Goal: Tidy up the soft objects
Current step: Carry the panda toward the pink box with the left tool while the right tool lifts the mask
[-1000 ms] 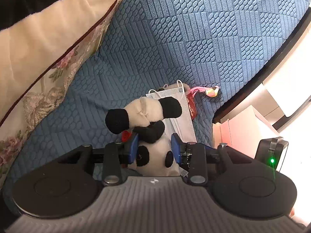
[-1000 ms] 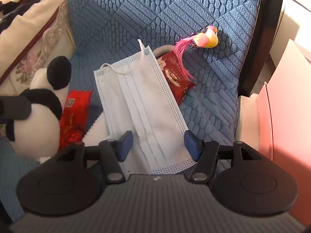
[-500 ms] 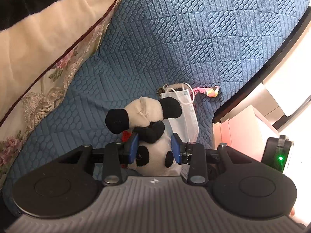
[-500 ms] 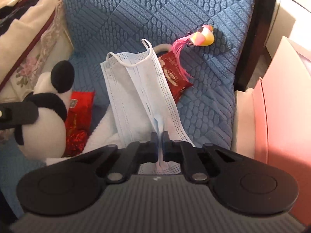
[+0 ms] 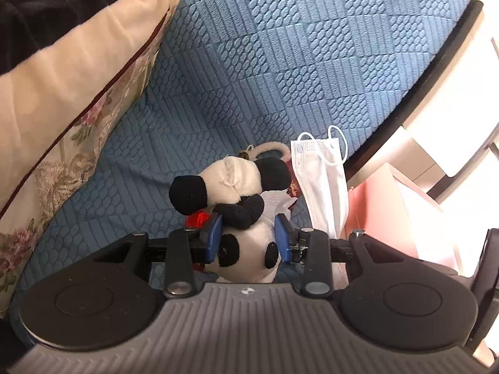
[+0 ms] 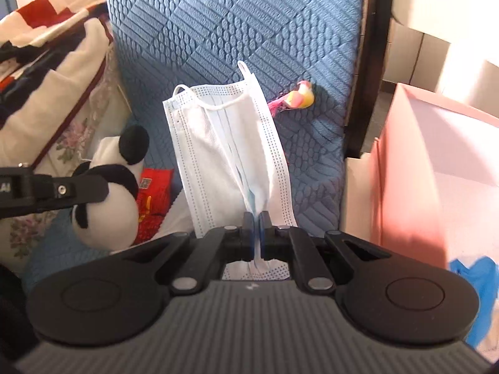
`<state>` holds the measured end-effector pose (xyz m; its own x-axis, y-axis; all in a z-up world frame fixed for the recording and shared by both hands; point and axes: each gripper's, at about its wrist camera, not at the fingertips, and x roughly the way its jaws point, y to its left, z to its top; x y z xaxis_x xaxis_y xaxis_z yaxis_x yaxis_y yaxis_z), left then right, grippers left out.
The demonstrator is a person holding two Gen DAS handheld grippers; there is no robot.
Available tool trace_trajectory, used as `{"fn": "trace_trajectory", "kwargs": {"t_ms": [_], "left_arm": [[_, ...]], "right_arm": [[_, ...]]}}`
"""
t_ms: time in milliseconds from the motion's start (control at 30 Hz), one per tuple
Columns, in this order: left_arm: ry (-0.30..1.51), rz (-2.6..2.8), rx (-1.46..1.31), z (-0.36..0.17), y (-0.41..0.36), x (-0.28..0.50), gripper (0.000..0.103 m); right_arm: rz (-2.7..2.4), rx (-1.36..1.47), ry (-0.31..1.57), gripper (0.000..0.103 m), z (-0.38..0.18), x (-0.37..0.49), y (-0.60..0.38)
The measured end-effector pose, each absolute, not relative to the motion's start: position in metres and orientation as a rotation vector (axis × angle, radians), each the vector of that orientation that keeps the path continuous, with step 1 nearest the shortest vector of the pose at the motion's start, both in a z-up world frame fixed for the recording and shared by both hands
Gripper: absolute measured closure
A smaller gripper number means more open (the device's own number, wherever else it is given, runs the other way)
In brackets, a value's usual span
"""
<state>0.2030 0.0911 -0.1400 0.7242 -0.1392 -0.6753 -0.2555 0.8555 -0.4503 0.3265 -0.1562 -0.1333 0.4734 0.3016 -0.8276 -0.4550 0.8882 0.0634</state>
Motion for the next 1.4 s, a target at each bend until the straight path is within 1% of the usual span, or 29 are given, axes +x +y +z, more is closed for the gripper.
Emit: {"fn": "trace_trajectory", "kwargs": {"t_ms": [267, 633, 733, 800, 1067, 1400], "left_arm": [[0.759, 0.035, -0.496, -0.132, 0.076, 0.192, 0.061], [0.779, 0.002, -0.492, -0.126, 0.057, 0.175, 0.061], [0.781, -0.002, -0.492, -0.123, 0.053, 0.17, 0.063], [0.782, 0.008, -0.499, -0.118, 0.051, 0.168, 0.065], [0.763, -0.003, -0.477, -0.098, 0.032, 0.17, 0.069], [0.746, -0.007, -0.481, -0.077, 0.022, 0.178, 0.07]], "right_arm": [[0.454, -0.16, 0.978, 0.096, -0.12, 0.294, -0.171], [0.42, -0.104, 0.979, 0.096, -0.105, 0.256, -0.192], [0.417, -0.095, 0.97, 0.096, -0.101, 0.25, -0.197], [0.42, -0.091, 0.959, 0.096, -0.097, 0.247, -0.199], [0.428, -0.078, 0.933, 0.096, -0.076, 0.249, -0.206], [0.431, -0.068, 0.892, 0.096, -0.046, 0.262, -0.222]]}}
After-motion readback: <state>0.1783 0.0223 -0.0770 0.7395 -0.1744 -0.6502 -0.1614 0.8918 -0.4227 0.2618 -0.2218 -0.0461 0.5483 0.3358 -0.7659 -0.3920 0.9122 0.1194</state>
